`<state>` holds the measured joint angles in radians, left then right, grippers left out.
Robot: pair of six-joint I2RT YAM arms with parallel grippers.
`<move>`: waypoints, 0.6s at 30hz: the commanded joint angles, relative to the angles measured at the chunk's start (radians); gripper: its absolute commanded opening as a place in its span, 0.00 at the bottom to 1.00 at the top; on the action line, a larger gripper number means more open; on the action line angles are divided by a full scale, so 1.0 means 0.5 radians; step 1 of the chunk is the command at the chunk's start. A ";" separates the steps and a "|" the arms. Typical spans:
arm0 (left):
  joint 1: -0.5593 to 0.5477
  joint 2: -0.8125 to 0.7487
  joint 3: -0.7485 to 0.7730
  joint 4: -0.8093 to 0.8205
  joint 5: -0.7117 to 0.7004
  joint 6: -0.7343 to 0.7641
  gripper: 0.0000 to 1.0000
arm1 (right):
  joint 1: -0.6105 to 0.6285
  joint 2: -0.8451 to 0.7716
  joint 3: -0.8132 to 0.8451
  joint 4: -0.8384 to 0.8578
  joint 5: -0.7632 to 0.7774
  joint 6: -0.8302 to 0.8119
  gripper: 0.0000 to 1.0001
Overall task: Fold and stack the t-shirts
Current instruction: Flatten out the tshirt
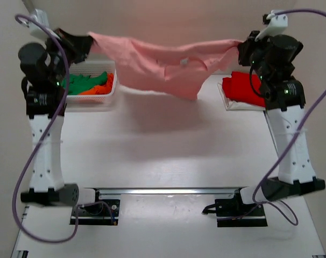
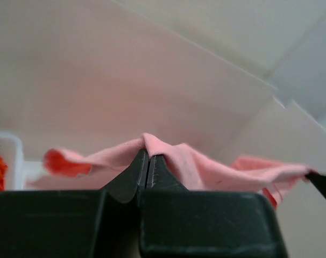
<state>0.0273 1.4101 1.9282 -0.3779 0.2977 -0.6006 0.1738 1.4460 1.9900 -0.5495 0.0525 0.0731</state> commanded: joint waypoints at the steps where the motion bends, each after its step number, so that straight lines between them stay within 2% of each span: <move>1: -0.082 -0.160 -0.606 0.044 0.079 0.020 0.00 | 0.146 -0.161 -0.413 0.016 0.076 -0.017 0.00; 3: -0.055 -0.231 -0.959 0.050 0.058 0.020 0.00 | 0.271 -0.342 -0.620 -0.060 0.097 0.026 0.00; 5: -0.003 -0.198 -1.091 -0.063 -0.034 0.047 0.00 | 0.501 -0.416 -0.871 -0.220 0.088 0.090 0.00; 6: 0.022 -0.127 -1.129 -0.112 -0.043 0.045 0.05 | 0.578 -0.465 -0.942 -0.302 0.076 0.130 0.00; 7: 0.034 -0.084 -1.144 -0.134 0.005 0.054 0.26 | 0.752 -0.486 -1.104 -0.358 0.021 0.203 0.00; 8: 0.047 0.011 -1.111 -0.173 0.021 0.084 0.39 | 0.906 -0.520 -1.287 -0.322 -0.085 0.280 0.00; 9: 0.047 0.084 -1.065 -0.210 0.045 0.103 0.38 | 1.004 -0.527 -1.469 -0.288 -0.181 0.329 0.00; 11: 0.010 0.128 -1.010 -0.226 -0.015 0.121 0.41 | 1.347 -0.472 -1.696 -0.083 -0.328 0.485 0.00; 13: 0.001 0.119 -1.003 -0.229 -0.049 0.085 0.58 | 1.523 -0.310 -1.783 0.043 -0.463 0.538 0.02; 14: -0.005 0.085 -1.021 -0.199 -0.046 0.069 0.61 | 1.606 -0.263 -1.786 0.071 -0.482 0.535 0.09; 16: 0.013 0.018 -1.055 -0.205 -0.058 0.075 0.70 | 1.644 -0.153 -1.716 0.089 -0.540 0.495 0.44; 17: 0.016 -0.022 -1.046 -0.244 -0.077 0.091 0.70 | 1.653 -0.152 -1.701 0.108 -0.607 0.471 0.58; 18: 0.025 -0.059 -1.064 -0.308 -0.083 0.115 0.70 | 1.616 -0.155 -1.685 0.129 -0.620 0.474 0.63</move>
<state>0.0353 1.5188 1.3788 -0.5198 0.2760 -0.5671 1.0054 1.4105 1.0809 -0.6022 -0.1749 0.2947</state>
